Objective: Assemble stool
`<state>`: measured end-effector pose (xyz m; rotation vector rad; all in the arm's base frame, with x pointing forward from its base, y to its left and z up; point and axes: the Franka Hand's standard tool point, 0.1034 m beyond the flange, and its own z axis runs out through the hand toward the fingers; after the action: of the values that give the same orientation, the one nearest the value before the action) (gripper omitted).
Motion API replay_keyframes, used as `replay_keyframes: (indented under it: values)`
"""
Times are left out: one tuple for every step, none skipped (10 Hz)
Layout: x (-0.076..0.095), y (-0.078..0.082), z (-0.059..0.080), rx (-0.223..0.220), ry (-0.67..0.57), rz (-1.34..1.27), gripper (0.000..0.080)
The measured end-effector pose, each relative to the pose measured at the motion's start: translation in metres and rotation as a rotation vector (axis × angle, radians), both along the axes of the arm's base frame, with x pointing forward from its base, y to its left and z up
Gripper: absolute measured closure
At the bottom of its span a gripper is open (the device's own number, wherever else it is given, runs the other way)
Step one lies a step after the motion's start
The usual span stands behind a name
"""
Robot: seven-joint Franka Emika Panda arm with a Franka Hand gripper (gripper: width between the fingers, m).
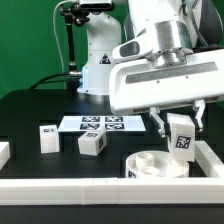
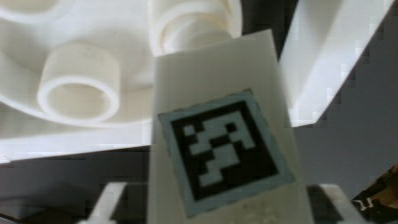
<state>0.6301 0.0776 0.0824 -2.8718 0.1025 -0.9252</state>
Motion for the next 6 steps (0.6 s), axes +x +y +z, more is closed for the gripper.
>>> replay_keyframes:
  values:
    - [0.0002, -0.0017, -0.0001, 0.012, 0.003, -0.007, 0.0472]
    - [0.0003, -0.0028, -0.0003, 0.027, 0.007, -0.015, 0.0472]
    - [0.0006, -0.0033, -0.0003, 0.038, 0.012, -0.02, 0.0472]
    - [-0.0002, -0.0027, -0.0018, 0.039, 0.024, -0.018, 0.0407]
    - [-0.0004, -0.0028, -0.0022, 0.039, 0.025, -0.017, 0.0272]
    - [-0.0004, -0.0029, -0.0022, 0.039, 0.025, -0.017, 0.0272]
